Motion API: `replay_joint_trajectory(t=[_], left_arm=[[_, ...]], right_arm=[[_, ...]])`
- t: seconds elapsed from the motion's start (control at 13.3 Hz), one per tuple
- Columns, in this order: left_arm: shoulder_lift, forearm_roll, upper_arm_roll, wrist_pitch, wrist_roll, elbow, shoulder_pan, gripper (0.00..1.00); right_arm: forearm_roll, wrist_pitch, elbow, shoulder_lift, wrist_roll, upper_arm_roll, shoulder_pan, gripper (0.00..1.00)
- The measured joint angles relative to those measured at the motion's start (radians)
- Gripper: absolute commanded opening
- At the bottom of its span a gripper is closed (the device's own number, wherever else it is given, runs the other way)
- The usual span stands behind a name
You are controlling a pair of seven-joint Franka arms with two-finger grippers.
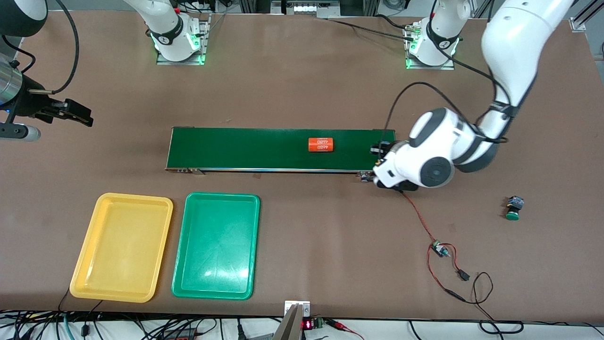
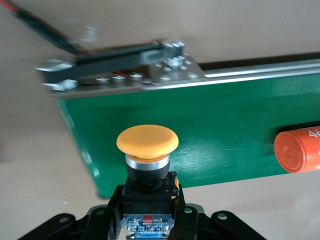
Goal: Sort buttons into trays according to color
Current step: 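Carry the yellow button onto the green belt and release it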
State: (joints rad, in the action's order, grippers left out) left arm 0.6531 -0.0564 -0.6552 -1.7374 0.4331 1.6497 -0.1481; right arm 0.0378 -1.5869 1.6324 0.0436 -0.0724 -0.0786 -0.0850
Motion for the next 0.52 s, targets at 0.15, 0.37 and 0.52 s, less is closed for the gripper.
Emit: replay_joint_trajectory(t=[0.15,0.37,0.52], left_arm=[[0.003,0.0,0.0,-0.026,0.014,0.027,0.016,0.27],[0.012,0.0,0.004,-0.067,0.014,0.065,0.015,0.53],[0.021,0.0,0.005,-0.079,0.014,0.079,0.015,1.0]], right_arm=[[0.0,0.0,0.0,0.0,0.0,0.0,0.0,1.0],[0.0,0.0,0.0,0.001,0.001,0.001,-0.001,1.0],[0.0,0.001,0.0,0.009,0.003,0.004,-0.006,1.0]])
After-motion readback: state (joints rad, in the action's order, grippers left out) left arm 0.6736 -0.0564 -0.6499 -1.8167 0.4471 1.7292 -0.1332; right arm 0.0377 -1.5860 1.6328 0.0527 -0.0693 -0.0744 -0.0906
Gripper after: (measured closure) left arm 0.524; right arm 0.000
